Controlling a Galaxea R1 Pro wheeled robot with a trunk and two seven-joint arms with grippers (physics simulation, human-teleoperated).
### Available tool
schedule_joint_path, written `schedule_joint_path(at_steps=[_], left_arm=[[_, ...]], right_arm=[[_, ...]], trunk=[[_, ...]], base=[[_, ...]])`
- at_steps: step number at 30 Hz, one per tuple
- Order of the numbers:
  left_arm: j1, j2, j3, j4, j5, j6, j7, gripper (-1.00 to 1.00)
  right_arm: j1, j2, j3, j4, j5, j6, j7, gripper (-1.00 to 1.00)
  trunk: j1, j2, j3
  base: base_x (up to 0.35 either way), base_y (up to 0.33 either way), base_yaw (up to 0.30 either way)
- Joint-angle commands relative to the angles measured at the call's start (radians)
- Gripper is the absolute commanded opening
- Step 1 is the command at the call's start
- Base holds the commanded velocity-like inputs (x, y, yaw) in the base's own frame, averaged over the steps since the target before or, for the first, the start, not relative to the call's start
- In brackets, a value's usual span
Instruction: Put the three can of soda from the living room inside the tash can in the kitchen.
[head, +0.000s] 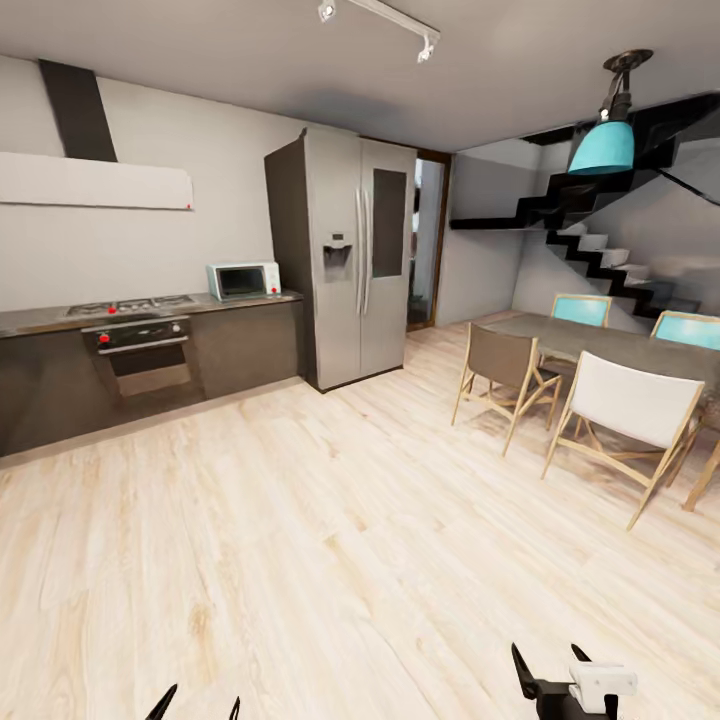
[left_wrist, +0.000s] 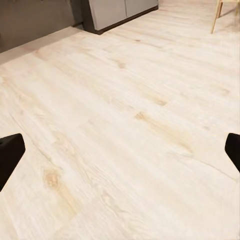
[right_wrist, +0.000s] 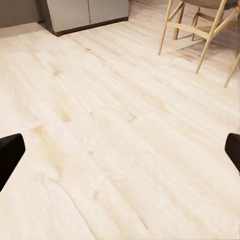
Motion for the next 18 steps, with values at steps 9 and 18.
schedule_joint_path(at_steps=[9,18], left_arm=[[0.000,0.001,0.005,-0.001,0.010,-0.007,0.002,1.00],[0.001,0.001,0.008,-0.001,0.012,-0.002,0.000,1.00]], right_arm=[[0.001,0.001,-0.001,0.000,0.001,0.000,0.000,1.00],[0.001,0.001,-0.001,0.000,0.001,0.000,0.000,1.00]], trunk=[[0.000,0.000,-0.006],[0.000,0.000,-0.012]], base=[[0.093,-0.148,-0.217],[0.038,0.089,-0.217]])
